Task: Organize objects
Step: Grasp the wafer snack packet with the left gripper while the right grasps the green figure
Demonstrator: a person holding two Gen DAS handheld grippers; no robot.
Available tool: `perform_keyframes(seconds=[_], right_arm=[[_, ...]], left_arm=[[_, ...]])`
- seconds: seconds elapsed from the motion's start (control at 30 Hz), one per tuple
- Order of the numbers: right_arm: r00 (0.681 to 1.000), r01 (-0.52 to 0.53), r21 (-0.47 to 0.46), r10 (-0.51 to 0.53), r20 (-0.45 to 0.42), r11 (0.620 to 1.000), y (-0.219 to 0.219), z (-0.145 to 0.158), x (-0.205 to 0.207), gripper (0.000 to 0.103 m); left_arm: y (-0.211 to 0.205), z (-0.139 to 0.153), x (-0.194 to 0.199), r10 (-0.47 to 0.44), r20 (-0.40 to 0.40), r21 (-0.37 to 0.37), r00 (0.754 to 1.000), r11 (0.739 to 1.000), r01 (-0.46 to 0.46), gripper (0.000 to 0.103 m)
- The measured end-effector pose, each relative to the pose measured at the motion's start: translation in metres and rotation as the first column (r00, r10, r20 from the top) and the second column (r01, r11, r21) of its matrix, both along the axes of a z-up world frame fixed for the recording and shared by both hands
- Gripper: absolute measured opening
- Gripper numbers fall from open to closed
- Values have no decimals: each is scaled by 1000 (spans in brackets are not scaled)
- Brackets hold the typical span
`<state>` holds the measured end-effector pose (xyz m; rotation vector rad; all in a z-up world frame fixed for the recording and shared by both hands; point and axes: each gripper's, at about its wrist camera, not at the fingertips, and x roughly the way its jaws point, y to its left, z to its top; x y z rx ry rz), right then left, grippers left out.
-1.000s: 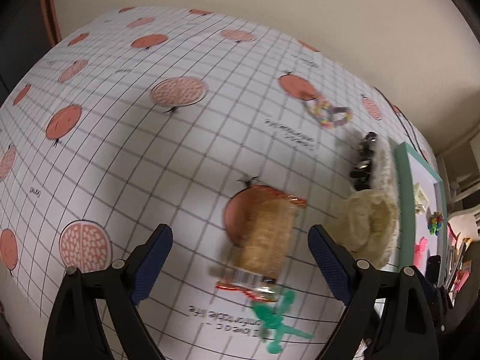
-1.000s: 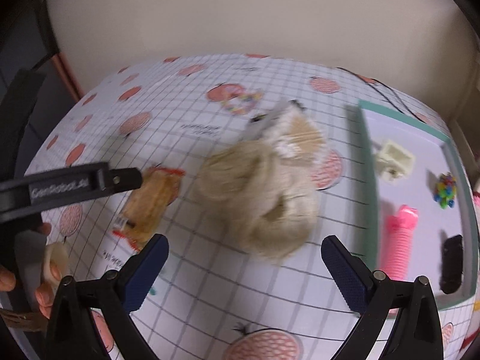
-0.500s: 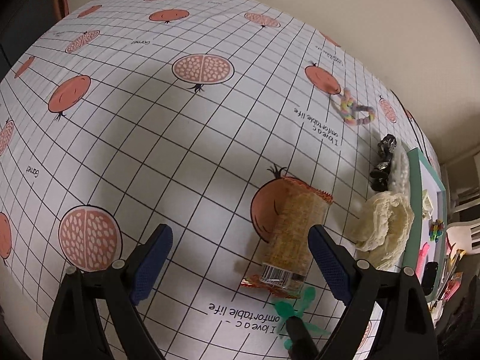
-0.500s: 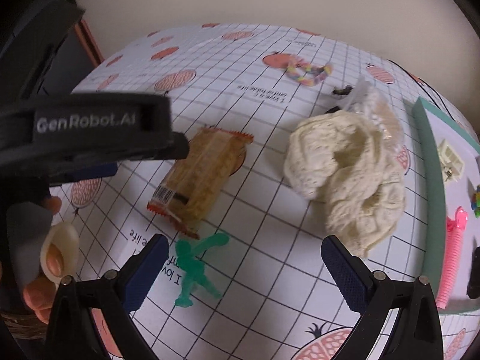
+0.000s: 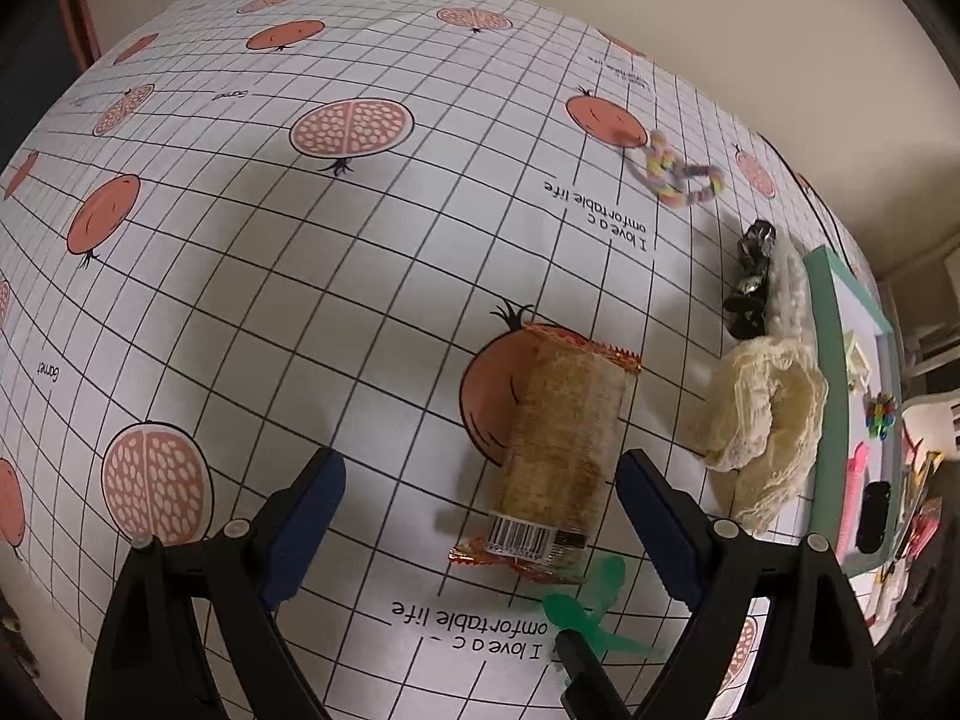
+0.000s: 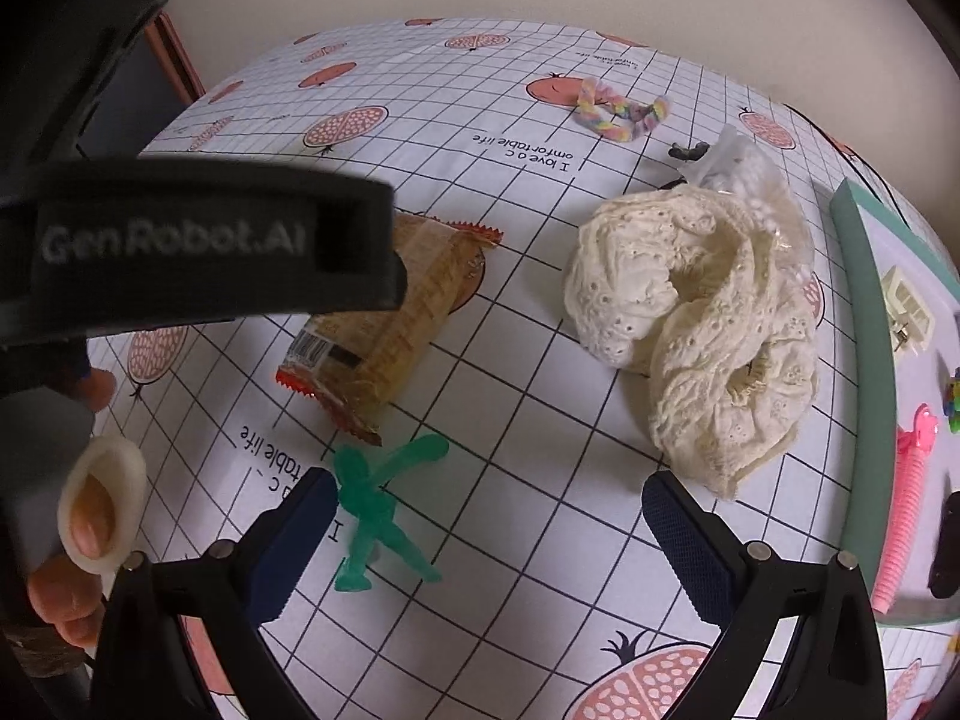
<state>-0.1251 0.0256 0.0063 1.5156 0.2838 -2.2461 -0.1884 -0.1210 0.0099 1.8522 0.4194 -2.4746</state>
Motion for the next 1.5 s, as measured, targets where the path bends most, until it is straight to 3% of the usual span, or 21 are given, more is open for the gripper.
perform_keyframes(seconds=[0.3, 0.4, 0.67, 0.83, 0.93, 0.97, 1.03, 1.5], right_arm=[[1000, -17, 3, 16, 17, 1000, -2, 1, 1, 98], [999, -33, -10, 33, 28, 999, -3, 2, 2, 89], [994, -72, -64, 77, 78, 995, -6, 3, 3, 51], [991, -79, -102, 89, 103, 992, -4, 4, 2, 35], [991, -80, -95, 89, 100, 992, -2, 5, 1, 35], [990, -82, -101, 92, 108, 991, -2, 4, 1, 24], [989, -79, -108, 91, 117, 991, 0, 4, 0, 21], [993, -51, -150, 67, 102, 987, 23, 13, -9, 21]], left_arm=[[6, -6, -1, -22, 16, -17, 1000, 1000, 22, 91], [4, -8, 0, -10, 26, 6, 1000, 1000, 10, 83], [8, -9, 1, -32, 19, 71, 999, 997, 31, 58], [13, -10, 1, -40, 7, 101, 999, 994, 39, 44], [13, -10, 2, -39, 5, 119, 999, 992, 38, 40], [13, -10, 2, -38, 4, 119, 999, 992, 37, 40], [13, -11, 1, -35, 2, 122, 999, 992, 35, 37], [-1, 3, 5, 30, -54, 129, 998, 991, -23, 30]])
